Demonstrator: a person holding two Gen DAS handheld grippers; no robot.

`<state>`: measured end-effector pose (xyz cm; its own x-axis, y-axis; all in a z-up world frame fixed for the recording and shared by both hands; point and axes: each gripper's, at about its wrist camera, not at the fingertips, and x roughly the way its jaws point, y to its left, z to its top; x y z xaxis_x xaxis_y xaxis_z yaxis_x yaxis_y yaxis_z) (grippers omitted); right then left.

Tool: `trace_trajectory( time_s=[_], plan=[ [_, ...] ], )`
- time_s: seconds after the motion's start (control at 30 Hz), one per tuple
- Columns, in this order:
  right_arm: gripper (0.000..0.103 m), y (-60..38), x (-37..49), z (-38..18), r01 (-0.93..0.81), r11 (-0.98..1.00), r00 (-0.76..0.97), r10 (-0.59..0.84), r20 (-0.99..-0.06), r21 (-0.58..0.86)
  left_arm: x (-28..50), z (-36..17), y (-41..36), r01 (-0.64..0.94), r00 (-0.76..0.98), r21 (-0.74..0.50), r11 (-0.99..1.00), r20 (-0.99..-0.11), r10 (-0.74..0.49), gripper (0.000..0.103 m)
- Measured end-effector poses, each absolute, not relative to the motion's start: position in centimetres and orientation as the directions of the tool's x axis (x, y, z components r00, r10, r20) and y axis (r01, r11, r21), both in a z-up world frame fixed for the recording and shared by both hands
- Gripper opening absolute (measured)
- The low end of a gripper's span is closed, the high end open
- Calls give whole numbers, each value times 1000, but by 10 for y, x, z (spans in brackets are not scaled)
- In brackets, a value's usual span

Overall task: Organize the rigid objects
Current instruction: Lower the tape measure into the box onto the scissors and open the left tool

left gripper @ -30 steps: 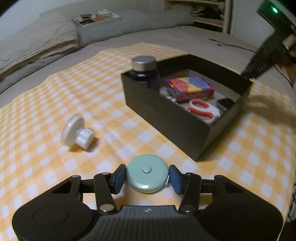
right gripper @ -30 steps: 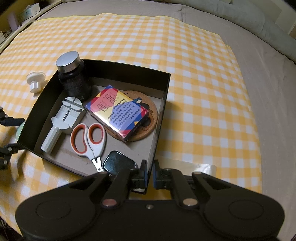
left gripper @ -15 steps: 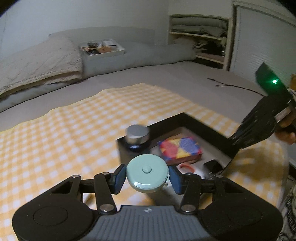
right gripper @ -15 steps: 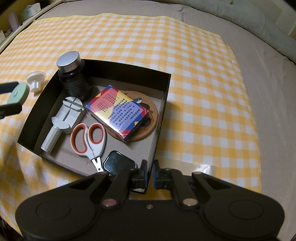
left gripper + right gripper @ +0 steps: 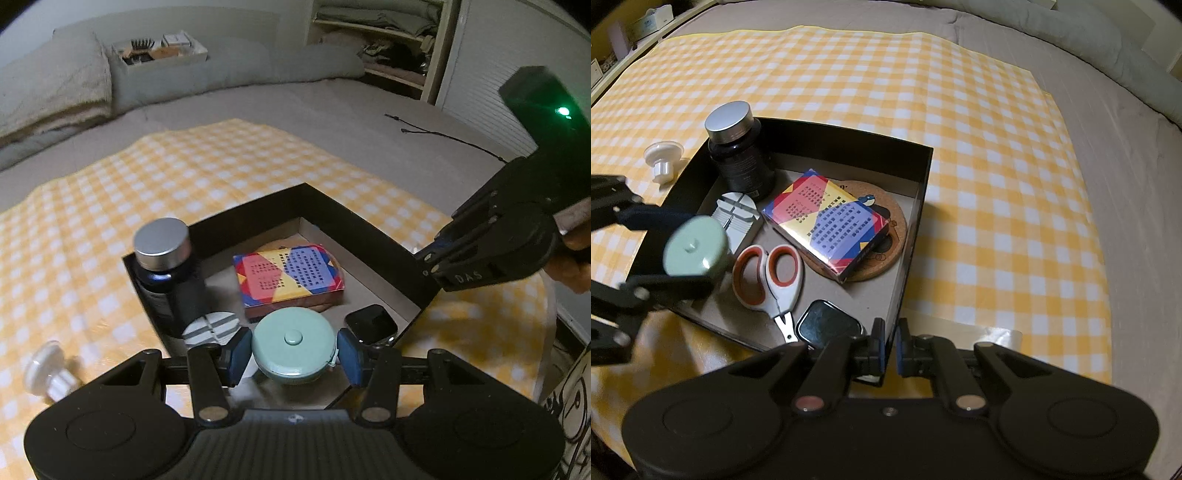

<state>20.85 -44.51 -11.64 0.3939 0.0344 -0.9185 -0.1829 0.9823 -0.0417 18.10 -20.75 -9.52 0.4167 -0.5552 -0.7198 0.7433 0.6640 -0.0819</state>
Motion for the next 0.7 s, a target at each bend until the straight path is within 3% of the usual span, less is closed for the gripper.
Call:
trace_trajectory(
  time_s=[0.23,0.37,0.63,0.7],
  plan=[
    [6,-446,209,-116,-185,982,394,41,-918,-36,189,-101,-223,728,395,-114,676,-737,-549,52],
    [6,-447,209,-116,-186,982,394,47,-918,-30,194,-103,-225,706,390,-142,693,-740,-549,67],
    [6,-445,209,-116,-187,982,393,43,-918,-34,191,-103,-226,700,348,-177,692,-761,-547,72],
    [6,-444,208,-116,-187,982,394,41,-918,-36,191,-102,-225,693,345,-188,696,-762,-549,84]
  ],
)
